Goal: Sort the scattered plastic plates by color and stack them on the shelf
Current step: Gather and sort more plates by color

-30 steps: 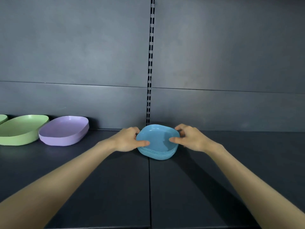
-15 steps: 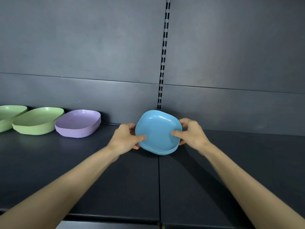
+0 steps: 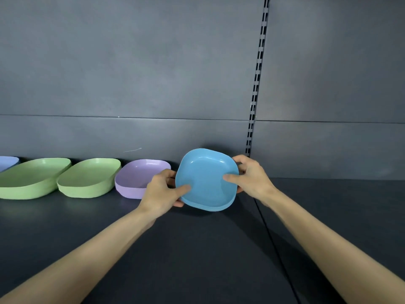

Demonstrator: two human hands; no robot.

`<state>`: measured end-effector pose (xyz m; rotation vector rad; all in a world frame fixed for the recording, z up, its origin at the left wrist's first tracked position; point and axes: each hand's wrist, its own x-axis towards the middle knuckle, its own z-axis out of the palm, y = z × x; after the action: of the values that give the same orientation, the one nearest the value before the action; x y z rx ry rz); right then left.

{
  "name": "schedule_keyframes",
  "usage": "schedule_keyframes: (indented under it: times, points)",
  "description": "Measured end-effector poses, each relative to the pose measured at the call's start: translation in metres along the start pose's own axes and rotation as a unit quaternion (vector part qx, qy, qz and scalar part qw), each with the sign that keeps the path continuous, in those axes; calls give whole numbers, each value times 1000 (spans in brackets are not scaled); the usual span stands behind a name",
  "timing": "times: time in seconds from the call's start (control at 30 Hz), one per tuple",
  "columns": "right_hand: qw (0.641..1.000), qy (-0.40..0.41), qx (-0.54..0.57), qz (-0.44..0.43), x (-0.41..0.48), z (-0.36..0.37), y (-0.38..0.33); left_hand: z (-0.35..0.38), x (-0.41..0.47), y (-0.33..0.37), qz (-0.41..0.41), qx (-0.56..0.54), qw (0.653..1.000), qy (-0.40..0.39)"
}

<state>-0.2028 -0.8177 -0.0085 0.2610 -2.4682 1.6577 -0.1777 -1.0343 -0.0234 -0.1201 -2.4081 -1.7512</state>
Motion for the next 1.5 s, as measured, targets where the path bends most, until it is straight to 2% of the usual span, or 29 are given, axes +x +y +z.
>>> schedule_keyframes:
  times: [0.37, 0.53, 0.9, 0.97, 1.07, 1.13, 1.23, 1.33, 1.5]
  points:
    - [996, 22, -57, 66, 14, 30, -2, -27, 21, -23, 36, 19, 996, -75]
    - [994, -3, -64, 87, 19, 26, 1, -28, 14, -29, 82, 111, 986, -97]
    - [989, -34, -91, 108, 37, 36, 2, -30, 5, -38, 139, 181, 973, -44]
    - [990, -29, -87, 111, 37, 36, 3, -32, 6, -39, 157, 218, 963, -27]
    - [990, -19, -78, 112, 34, 31, 1, -33, 10, -43, 193, 316, 929, -1]
    - [990, -18, -88, 106, 32, 27, -1, -33, 11, -44, 204, 329, 922, 10]
    - [988, -39, -123, 83, 24, 27, -6, -39, 12, -43, 241, 314, 918, 11]
    - [976, -91, -189, 51, 10, 34, -12, -54, 17, -41, 296, 331, 896, -21]
    - [915, -140, -379, -14, -6, 60, -16, -77, 27, -46, 241, 447, 860, -53]
